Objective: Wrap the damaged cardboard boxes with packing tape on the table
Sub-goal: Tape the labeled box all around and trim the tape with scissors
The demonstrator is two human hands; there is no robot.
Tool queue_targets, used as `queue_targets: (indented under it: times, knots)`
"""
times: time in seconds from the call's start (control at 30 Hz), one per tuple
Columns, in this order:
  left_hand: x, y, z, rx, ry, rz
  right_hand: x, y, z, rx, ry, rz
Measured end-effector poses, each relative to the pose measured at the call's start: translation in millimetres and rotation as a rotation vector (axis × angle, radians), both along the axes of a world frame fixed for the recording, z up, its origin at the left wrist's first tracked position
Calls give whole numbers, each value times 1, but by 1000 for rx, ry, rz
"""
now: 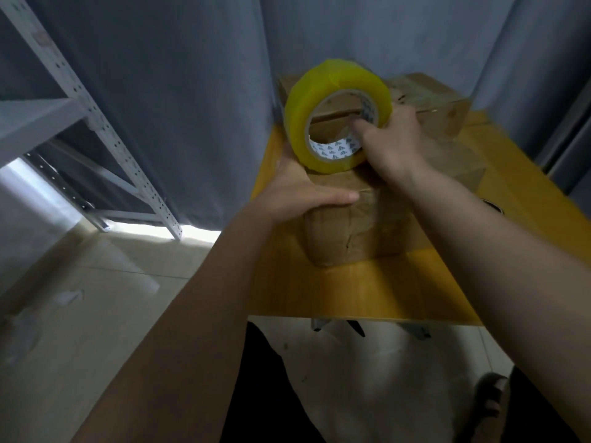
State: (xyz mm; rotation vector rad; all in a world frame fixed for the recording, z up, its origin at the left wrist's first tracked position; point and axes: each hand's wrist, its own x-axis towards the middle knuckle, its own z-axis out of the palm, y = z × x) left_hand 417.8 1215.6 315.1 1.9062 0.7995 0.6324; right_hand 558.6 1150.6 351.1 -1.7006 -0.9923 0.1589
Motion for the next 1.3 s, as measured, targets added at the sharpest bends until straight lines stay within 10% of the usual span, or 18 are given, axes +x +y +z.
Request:
queue_targets:
  times: [0.87, 1.0, 1.3]
  knots:
    - [5, 0, 12, 15, 272, -25, 71, -34, 29, -113, -183, -80]
    - [4, -1, 13, 10, 282, -35, 67, -32, 26, -84, 22, -106]
    - [37, -5, 54, 332, 852, -118, 67, -24, 8, -106, 217, -122]
